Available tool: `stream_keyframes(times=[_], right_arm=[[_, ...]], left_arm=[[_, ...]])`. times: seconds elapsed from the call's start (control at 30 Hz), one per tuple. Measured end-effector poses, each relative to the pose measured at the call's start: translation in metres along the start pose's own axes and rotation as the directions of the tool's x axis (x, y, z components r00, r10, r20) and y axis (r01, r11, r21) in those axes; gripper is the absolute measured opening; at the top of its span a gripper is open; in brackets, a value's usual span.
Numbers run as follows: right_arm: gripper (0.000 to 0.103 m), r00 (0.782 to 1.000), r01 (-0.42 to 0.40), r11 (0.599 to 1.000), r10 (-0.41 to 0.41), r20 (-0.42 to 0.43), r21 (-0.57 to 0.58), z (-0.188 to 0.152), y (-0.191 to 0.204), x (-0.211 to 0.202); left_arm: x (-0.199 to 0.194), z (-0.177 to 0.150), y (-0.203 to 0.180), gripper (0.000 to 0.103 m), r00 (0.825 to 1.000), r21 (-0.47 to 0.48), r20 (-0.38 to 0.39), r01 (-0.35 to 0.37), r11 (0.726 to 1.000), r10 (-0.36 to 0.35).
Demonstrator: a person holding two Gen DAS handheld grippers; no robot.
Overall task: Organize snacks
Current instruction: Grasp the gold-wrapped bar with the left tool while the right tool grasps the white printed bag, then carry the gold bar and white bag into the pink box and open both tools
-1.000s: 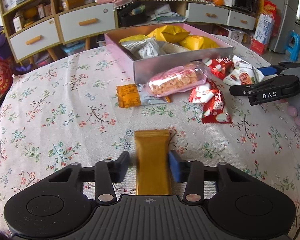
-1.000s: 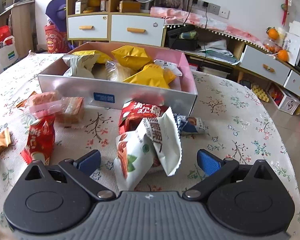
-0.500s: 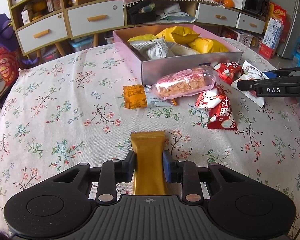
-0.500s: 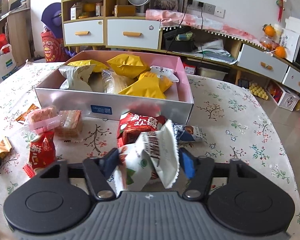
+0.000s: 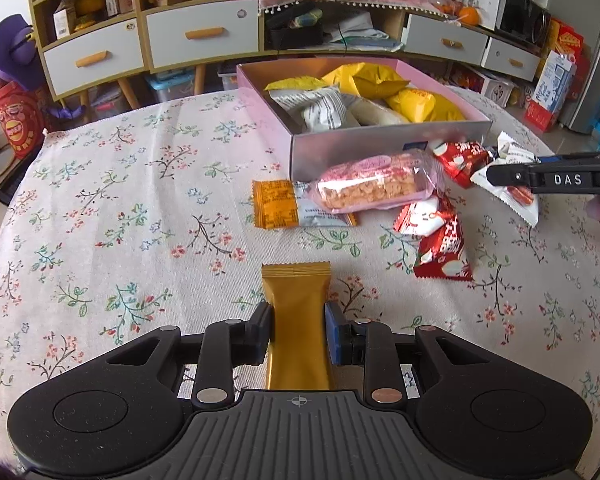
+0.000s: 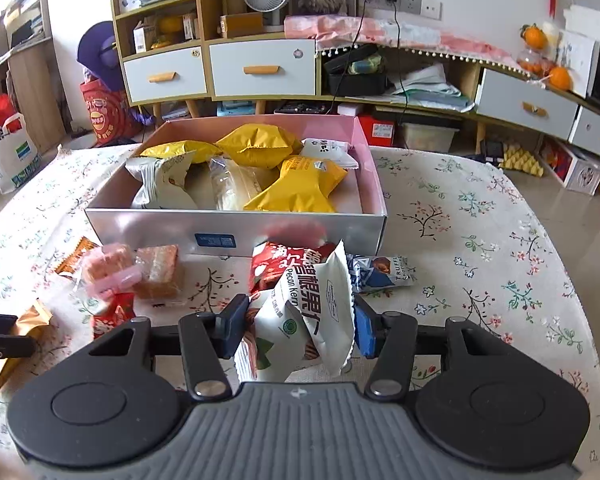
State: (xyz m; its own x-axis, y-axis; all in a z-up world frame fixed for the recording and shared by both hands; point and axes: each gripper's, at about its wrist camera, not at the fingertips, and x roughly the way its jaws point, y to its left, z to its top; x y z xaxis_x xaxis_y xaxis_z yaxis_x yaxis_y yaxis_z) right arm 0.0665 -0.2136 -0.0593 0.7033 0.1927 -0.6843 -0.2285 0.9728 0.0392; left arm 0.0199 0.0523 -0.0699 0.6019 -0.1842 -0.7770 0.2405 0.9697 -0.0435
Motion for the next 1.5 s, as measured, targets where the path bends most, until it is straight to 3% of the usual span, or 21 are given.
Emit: stream_keyframes(times=[0.43, 0.83, 1.1, 1.3, 1.4, 1.5], right_arm=[[0.049, 0.996, -0.068, 0.995, 0.072, -0.047, 0.069, 0.011, 0.002, -0.013], [0.049, 0.993, -0.110, 0.983, 0.114, -0.015, 0.148, 0.032, 0.001, -0.020], [0.049, 0.991, -0.131, 0.967, 0.129, 0.022, 0.217, 0.050, 0.001, -0.016], [0.050, 0.991, -0.134, 0.932, 0.136, 0.019, 0.337, 0.061, -0.007, -0.001], [0.050, 0.987, -0.149, 0.898, 0.163, 0.003, 0.414, 0.070, -0.015, 0.013], [0.050, 0.988, -0.139, 0.906, 0.154, -0.006, 0.399, 0.076, -0.016, 0.023]], left_arm=[[-0.016, 0.022, 0.005, 0.026, 0.998, -0.083, 0.051, 0.035, 0.996, -0.031], [-0.026, 0.059, -0.002, 0.026, 0.990, -0.165, 0.131, 0.082, 0.983, -0.061], [-0.013, 0.085, -0.014, 0.026, 0.985, -0.245, 0.157, 0.109, 0.963, -0.072], [0.008, 0.106, -0.019, 0.026, 0.982, -0.341, 0.159, 0.148, 0.928, -0.099], [0.022, 0.121, -0.026, 0.026, 0.983, -0.310, 0.155, 0.148, 0.939, -0.104], [0.036, 0.136, -0.034, 0.026, 0.985, -0.272, 0.142, 0.137, 0.953, -0.101]])
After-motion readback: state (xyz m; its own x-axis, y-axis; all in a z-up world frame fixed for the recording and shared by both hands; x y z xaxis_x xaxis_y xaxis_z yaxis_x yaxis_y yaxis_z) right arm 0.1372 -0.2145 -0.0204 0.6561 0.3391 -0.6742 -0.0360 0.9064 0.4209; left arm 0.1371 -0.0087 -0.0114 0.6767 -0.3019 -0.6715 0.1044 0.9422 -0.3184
